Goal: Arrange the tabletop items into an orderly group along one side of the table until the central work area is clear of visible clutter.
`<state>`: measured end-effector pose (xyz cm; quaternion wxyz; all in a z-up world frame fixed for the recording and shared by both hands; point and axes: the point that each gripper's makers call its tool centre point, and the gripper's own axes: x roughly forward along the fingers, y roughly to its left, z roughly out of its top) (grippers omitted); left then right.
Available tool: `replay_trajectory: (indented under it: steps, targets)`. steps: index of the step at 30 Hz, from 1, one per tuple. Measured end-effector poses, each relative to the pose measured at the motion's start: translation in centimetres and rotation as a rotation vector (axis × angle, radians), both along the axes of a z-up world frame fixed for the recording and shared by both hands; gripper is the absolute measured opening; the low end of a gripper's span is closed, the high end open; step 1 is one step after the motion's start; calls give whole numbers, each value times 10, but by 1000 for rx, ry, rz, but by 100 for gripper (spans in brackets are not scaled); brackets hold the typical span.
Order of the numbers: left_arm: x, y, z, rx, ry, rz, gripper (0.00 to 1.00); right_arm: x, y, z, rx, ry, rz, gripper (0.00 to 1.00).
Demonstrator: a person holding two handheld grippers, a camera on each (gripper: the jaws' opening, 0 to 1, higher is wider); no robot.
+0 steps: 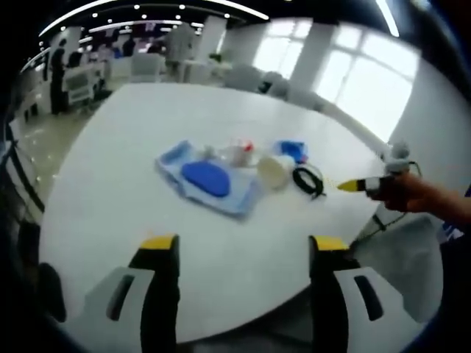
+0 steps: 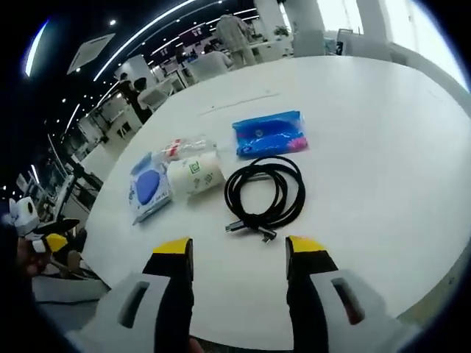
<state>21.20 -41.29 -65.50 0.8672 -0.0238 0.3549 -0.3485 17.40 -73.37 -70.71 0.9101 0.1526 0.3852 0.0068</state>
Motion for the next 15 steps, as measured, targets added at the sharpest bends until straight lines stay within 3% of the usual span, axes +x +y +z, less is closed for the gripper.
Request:
replay_trajectory:
  steps: [13,15]
  targets:
    - [-3,-4,-7,6,38,-18,67,-21,18,10,-28,-23,36,59]
    - [-5,-7,-10,-21,79,-29,66,-26,28,11,-6,-23,37,60]
